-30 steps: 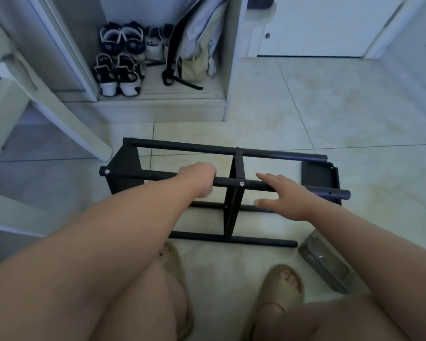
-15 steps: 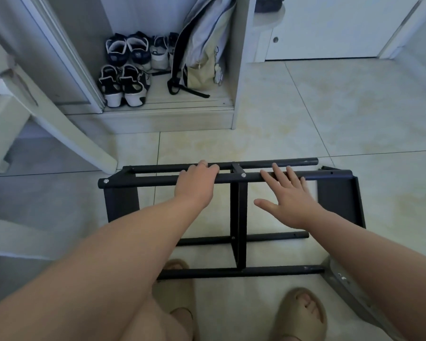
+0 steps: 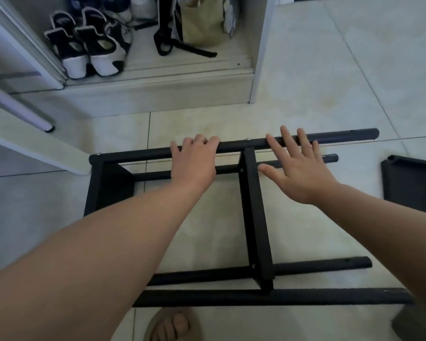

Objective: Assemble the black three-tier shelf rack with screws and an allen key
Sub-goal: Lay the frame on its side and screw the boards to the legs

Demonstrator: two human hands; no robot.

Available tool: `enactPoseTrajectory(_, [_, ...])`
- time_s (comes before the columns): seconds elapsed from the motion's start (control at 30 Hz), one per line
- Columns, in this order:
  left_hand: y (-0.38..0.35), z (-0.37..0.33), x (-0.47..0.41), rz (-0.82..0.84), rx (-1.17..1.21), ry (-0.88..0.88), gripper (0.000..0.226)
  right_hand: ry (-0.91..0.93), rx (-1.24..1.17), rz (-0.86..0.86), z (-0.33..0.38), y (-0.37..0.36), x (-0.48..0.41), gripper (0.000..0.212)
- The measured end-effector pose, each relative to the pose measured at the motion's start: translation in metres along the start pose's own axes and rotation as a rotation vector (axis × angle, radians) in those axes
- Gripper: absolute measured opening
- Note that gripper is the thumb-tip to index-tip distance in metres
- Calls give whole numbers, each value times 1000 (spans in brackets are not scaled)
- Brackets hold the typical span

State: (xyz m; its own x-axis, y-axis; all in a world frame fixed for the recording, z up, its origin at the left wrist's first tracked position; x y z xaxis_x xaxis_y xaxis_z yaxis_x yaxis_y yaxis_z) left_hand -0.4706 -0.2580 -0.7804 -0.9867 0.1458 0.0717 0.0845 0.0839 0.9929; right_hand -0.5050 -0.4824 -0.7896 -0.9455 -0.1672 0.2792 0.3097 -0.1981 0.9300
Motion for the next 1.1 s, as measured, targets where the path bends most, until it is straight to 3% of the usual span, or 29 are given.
enactPoseTrajectory(0.17, [-17, 4, -8, -37, 47, -7, 43, 5, -16, 41, -5, -8, -7, 94])
enactPoseTrajectory(0.37, [4, -1, 33, -144, 201, -57, 41, 91, -34, 41, 8, 2, 56, 86])
enactPoseTrajectory(0.43, [3, -10, 58, -26, 345, -34, 38, 127, -34, 87, 13, 4, 86, 84])
enactPoseTrajectory(0.57, [-16, -32, 110, 443, 652, 132, 41, 185, -26, 253, 21, -8, 148, 78])
enactPoseTrajectory(0.67, [-26, -50, 141, 695, 812, 200, 43, 174, 2, 323, 25, -23, 180, 67])
enactPoseTrajectory(0.9, [-31, -74, 156, 793, 895, 236, 32, 238, 212, 371, 26, -56, 190, 46])
enactPoseTrajectory(1.1, [-32, -74, 153, 826, 863, 246, 38, 237, 254, 385, 16, -72, 180, 37])
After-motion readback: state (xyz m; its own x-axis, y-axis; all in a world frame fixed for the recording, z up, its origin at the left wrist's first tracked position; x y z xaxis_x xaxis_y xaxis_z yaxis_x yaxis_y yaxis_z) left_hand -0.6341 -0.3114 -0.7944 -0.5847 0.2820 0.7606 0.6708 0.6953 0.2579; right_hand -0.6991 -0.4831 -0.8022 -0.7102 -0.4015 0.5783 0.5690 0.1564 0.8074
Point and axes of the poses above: each hand's wrist, its own x-axis away from the middle knuckle, its own y-axis out of the back of the hand, z = x × y, the point moved 3 cm from there along -x, towards the middle knuckle, and after that the axes turned 1 degree about y, right-handed, at the moved point
